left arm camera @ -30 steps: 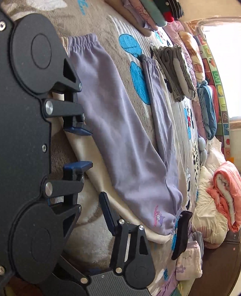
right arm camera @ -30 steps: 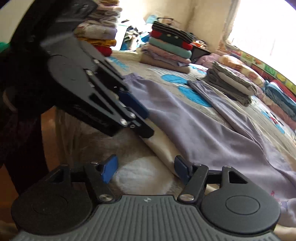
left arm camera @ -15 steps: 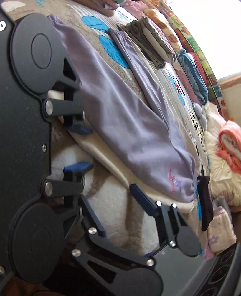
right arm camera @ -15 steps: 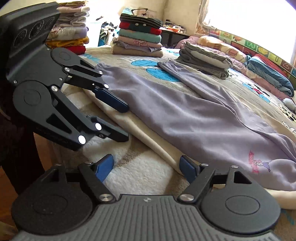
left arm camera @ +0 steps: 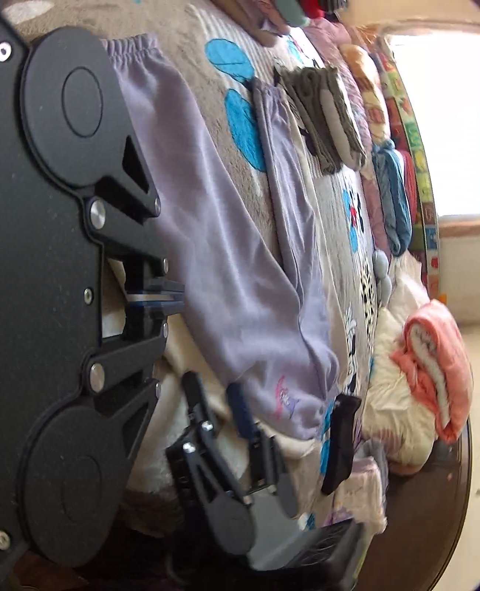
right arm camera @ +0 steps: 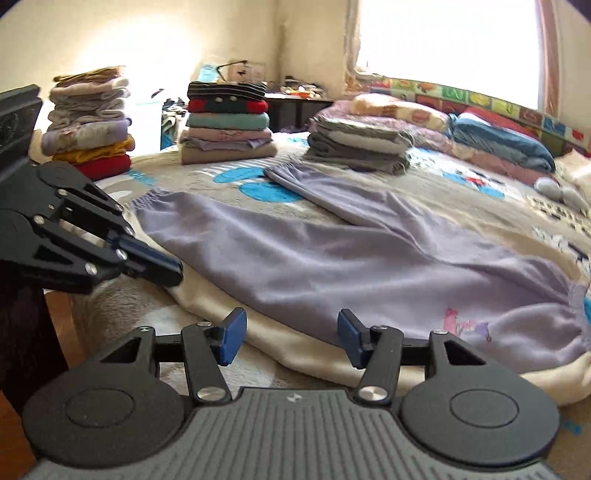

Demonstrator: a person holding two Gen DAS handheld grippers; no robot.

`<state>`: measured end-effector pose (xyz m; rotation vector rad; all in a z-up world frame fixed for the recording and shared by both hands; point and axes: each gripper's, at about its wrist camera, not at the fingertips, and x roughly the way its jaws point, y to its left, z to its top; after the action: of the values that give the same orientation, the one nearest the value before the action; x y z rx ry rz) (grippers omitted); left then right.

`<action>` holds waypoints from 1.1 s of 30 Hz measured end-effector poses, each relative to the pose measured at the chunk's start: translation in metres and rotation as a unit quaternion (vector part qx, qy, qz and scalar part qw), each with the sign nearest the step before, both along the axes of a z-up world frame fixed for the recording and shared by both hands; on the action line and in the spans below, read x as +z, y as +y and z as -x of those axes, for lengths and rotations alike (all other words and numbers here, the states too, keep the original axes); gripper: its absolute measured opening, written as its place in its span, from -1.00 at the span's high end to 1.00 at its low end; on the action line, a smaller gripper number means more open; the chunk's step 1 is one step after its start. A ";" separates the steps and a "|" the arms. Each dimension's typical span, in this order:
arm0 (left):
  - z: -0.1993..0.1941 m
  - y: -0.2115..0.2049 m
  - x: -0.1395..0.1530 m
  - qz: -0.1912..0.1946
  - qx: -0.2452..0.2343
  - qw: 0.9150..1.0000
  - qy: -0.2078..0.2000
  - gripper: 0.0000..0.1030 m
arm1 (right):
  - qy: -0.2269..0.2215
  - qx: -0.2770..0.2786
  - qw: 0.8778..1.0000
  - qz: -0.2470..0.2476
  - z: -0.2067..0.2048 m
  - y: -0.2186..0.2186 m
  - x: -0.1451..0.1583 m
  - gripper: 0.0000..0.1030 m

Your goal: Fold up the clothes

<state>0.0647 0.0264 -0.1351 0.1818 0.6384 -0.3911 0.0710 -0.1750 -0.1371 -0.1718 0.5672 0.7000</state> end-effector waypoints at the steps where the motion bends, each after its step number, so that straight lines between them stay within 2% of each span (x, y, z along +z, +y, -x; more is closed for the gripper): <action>1: -0.007 -0.002 -0.008 -0.008 0.010 1.000 0.027 0.82 | 0.015 -0.008 1.000 0.002 -0.004 0.001 -0.005 -0.08; 2: -0.006 -0.005 -0.014 -0.021 0.004 0.999 0.028 0.82 | 0.019 -0.007 1.000 0.011 -0.002 0.002 -0.006 -0.08; 4: 0.000 -0.009 -0.005 -0.034 -0.012 0.999 0.020 0.81 | 0.031 0.005 0.999 0.037 0.003 0.005 -0.002 -0.08; 6: 0.004 -0.008 0.006 -0.024 -0.010 1.000 -0.009 0.81 | 0.038 0.017 0.998 0.053 0.012 0.001 0.003 -0.07; 8: 0.004 -0.006 0.008 -0.004 0.012 0.999 -0.040 0.81 | 0.033 0.018 0.998 0.047 0.017 -0.007 0.006 -0.05; 10: -0.005 -0.006 -0.002 0.005 0.020 1.000 -0.018 0.76 | 0.015 0.011 0.999 0.033 0.019 -0.010 0.010 -0.02; 12: -0.010 -0.011 -0.015 -0.016 0.003 1.000 0.012 0.64 | -0.015 -0.001 1.000 0.017 0.018 -0.008 0.012 -0.02; 14: -0.010 -0.013 -0.008 -0.017 0.006 1.000 0.011 0.63 | -0.025 -0.005 1.000 0.011 0.014 -0.005 0.007 -0.04; 17: -0.006 -0.012 0.003 0.006 0.024 0.999 -0.035 0.60 | 0.027 0.003 0.999 0.025 0.001 -0.001 -0.007 -0.09; 18: -0.005 -0.012 0.005 0.013 0.031 0.998 -0.055 0.46 | 0.031 0.004 0.999 0.022 0.001 -0.003 -0.005 -0.09; 19: -0.007 -0.012 0.003 0.019 0.043 0.997 -0.063 0.19 | 0.039 0.006 0.999 0.025 0.000 -0.003 -0.003 -0.09; 20: -0.014 -0.013 -0.002 0.014 0.053 0.997 -0.051 0.01 | 0.042 0.009 0.999 0.029 0.001 -0.004 -0.002 -0.09; 21: -0.025 -0.016 -0.012 -0.008 0.061 0.998 -0.014 -0.14 | 0.044 0.011 0.999 0.030 0.002 -0.005 -0.001 -0.09; 22: -0.030 -0.014 -0.017 -0.010 0.064 0.998 -0.004 -0.19 | 0.049 0.012 0.998 0.026 0.003 -0.007 -0.002 -0.09; 23: -0.032 -0.010 -0.014 0.005 0.071 0.997 -0.003 -0.19 | 0.054 0.014 0.998 0.022 0.003 -0.009 0.000 -0.09; 24: -0.033 -0.005 -0.008 0.023 0.079 0.997 -0.003 0.04 | 0.058 0.015 0.998 0.017 0.004 -0.012 0.002 -0.08; 25: -0.031 -0.001 -0.001 0.040 0.088 0.995 -0.021 0.15 | 0.054 0.014 0.998 0.007 0.005 -0.016 0.006 -0.03; 26: -0.029 0.003 0.006 0.056 0.096 0.993 -0.044 0.15 | 0.045 0.010 0.999 -0.005 0.006 -0.020 0.010 -0.02; 28: -0.033 0.013 0.010 0.086 0.124 0.987 -0.049 0.13 | 0.016 -0.012 0.999 -0.026 0.006 -0.026 0.016 -0.02; 30: -0.049 0.018 -0.005 0.065 0.153 0.986 0.006 0.12 | -0.018 -0.038 0.998 -0.047 0.000 -0.031 0.021 -0.02; 32: -0.050 0.024 -0.014 0.035 0.165 0.986 -0.009 0.07 | -0.043 -0.063 0.995 -0.060 -0.012 -0.035 0.020 -0.04; 33: -0.048 0.026 -0.012 0.018 0.175 0.984 -0.022 0.07 | -0.040 -0.077 0.995 -0.054 -0.021 -0.037 0.015 -0.06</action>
<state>0.1125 0.0526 -0.1472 0.0417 0.6051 -0.0593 0.0925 -0.2120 -0.1219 -0.0534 0.4588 0.5694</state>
